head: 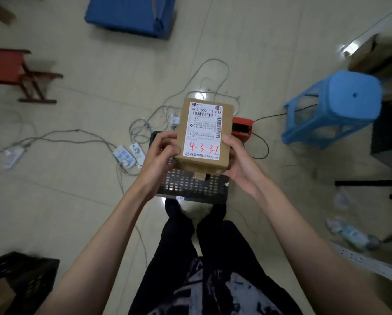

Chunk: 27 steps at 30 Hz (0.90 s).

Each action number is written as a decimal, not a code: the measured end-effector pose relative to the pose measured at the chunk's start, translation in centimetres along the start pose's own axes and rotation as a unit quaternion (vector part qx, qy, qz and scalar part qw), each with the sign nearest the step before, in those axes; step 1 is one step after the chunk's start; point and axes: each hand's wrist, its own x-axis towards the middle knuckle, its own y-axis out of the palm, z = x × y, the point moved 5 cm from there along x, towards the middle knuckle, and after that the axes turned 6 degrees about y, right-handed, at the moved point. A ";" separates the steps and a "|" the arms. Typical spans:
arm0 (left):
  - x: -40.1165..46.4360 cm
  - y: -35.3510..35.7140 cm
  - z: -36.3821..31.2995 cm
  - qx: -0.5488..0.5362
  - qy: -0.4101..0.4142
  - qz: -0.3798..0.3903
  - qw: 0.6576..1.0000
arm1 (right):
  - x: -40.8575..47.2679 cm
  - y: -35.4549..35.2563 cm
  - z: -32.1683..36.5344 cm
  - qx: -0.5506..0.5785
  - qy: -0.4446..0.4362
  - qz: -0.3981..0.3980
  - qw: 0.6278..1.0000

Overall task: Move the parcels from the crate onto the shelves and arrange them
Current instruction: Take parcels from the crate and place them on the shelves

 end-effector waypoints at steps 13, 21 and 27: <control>0.1 9.0 -8.5 0.085 0.081 0.202 0.972 | -11.4 -4.3 4.0 0.032 -0.150 -0.165 0.974; -3.0 13.7 -10.4 0.251 0.167 0.425 0.854 | -18.5 -3.0 -0.9 0.170 -0.243 -0.387 0.873; -7.9 17.0 -11.0 0.309 0.182 0.567 0.741 | -25.2 -0.5 -5.9 0.212 -0.301 -0.465 0.805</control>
